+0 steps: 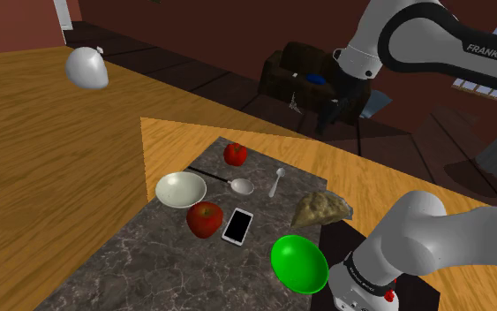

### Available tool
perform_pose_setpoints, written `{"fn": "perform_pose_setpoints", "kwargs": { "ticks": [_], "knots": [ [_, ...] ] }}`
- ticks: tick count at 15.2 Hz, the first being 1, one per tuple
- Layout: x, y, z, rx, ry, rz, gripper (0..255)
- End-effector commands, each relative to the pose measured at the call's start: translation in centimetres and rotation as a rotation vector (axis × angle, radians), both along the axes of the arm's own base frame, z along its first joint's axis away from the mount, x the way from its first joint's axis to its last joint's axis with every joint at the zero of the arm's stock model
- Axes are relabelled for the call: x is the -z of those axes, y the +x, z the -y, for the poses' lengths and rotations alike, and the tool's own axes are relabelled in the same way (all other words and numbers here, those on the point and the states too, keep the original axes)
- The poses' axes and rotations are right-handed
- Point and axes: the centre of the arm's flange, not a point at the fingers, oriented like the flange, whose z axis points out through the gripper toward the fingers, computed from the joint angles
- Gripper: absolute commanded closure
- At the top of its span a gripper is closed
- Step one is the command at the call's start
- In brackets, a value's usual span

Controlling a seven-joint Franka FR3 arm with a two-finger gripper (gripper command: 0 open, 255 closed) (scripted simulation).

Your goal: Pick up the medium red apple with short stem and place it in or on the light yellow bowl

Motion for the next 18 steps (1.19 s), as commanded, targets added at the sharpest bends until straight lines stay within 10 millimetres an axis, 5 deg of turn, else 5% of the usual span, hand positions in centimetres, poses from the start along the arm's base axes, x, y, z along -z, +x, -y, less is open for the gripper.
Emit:
{"fn": "perform_pose_setpoints", "kwargs": {
  "ticks": [1,18],
  "knots": [
    [0.0,0.0,0.0,0.000,0.000,0.000,0],
    [12.7,9.3,-16.6,-0.035,0.001,-0.086,0]
  ]
}}
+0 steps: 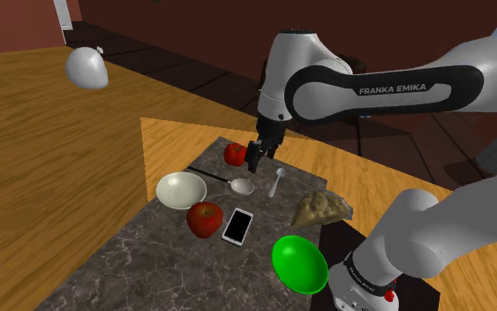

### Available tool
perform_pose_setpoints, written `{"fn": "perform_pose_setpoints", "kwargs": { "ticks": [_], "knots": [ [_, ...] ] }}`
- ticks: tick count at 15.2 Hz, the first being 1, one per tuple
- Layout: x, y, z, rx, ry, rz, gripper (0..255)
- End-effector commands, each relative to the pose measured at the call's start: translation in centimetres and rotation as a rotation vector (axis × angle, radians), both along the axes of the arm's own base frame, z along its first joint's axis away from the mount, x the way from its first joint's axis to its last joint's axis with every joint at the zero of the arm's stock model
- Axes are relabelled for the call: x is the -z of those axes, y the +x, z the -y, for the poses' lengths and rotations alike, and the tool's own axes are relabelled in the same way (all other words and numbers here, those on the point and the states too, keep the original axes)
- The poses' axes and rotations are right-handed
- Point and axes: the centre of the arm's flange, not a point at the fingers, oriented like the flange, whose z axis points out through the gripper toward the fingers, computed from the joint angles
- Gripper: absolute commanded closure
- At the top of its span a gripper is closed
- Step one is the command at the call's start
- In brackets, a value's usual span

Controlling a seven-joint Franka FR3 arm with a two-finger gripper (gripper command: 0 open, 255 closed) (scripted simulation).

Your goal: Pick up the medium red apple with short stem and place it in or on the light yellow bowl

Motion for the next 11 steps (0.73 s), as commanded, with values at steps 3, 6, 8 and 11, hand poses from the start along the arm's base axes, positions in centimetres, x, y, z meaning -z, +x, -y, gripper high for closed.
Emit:
{"fn": "perform_pose_setpoints", "kwargs": {
  "ticks": [3,6,8,11],
  "knots": [
    [3.2,2.2,-3.9,-0.008,0.001,-0.020,0],
    [5.6,3.6,-6.8,-0.014,0.001,-0.035,0],
    [7.1,4.5,-8.8,-0.018,0.001,-0.045,0],
    [9.5,5.8,-11.8,-0.024,0.001,-0.061,0]
  ]
}}
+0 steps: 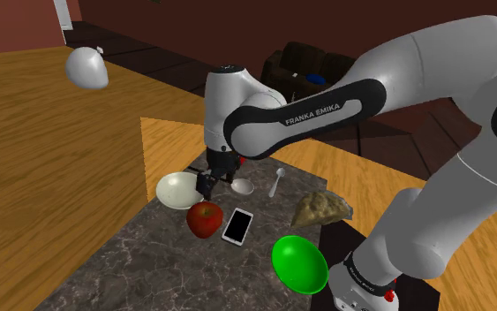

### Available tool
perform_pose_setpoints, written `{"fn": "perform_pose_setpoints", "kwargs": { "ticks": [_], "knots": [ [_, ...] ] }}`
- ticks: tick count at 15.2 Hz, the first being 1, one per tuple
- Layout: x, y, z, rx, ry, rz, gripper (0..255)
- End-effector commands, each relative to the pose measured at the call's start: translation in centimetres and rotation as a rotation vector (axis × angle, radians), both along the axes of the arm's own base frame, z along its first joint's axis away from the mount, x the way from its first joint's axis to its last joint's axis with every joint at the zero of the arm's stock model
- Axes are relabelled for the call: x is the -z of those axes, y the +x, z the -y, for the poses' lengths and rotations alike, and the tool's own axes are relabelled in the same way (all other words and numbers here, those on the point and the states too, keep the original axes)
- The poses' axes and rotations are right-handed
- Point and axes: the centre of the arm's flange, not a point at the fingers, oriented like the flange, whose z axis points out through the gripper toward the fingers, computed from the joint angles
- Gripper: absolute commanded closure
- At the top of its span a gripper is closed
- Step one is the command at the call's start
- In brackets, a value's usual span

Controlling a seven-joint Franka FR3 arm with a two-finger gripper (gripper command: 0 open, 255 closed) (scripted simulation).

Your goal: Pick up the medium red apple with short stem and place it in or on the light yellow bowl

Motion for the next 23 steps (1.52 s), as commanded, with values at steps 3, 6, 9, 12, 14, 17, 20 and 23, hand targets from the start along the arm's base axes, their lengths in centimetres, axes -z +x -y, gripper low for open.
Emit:
{"fn": "perform_pose_setpoints", "kwargs": {
  "ticks": [3,6,9,12,14,17,20,23],
  "knots": [
    [2.9,1.1,-3.0,-0.005,0.001,-0.015,0],
    [4.5,0.9,-2.9,-0.005,0.001,-0.015,0],
    [6.1,0.8,-2.9,-0.005,0.001,-0.015,0],
    [6.4,0.8,-2.9,-0.005,0.001,-0.015,0],
    [6.4,0.8,-2.9,-0.005,0.001,-0.015,0],
    [6.4,0.8,-2.9,-0.005,0.001,-0.015,0],
    [6.4,0.8,-2.9,-0.005,0.001,-0.015,255],
    [6.4,0.8,-2.9,-0.005,0.001,-0.015,255]
  ]
}}
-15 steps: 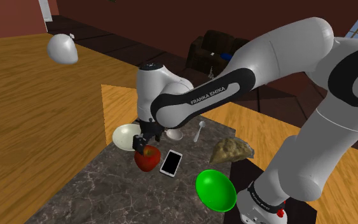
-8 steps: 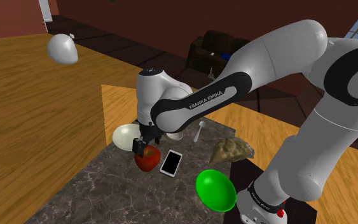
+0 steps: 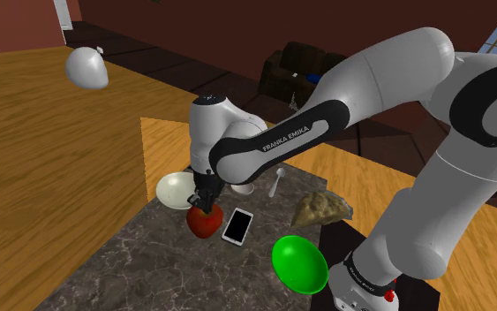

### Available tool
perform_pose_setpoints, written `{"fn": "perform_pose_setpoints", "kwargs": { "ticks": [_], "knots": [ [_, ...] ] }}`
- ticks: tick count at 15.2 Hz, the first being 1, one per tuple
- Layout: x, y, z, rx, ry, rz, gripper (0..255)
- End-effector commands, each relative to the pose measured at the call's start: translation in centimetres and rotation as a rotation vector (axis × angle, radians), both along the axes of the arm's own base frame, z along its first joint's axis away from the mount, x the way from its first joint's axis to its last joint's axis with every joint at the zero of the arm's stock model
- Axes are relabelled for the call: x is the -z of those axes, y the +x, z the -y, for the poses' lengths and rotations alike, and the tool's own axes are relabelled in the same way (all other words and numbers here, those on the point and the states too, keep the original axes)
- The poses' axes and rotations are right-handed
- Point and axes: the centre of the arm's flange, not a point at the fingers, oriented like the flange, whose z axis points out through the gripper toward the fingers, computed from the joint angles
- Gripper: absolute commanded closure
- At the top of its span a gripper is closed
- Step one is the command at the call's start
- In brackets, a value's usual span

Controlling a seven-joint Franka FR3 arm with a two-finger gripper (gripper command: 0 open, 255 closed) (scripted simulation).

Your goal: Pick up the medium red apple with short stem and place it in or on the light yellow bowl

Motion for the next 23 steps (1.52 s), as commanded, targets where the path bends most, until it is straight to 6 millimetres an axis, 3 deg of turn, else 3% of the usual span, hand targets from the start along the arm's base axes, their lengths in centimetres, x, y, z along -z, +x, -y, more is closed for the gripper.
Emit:
{"fn": "perform_pose_setpoints", "kwargs": {
  "ticks": [1,5,23],
  "knots": [
    [0.0,0.0,0.0,0.000,0.000,0.000,255],
    [0.0,0.0,0.0,0.000,0.000,0.000,255],
    [-9.5,0.0,0.0,0.000,0.000,0.000,255]
  ]
}}
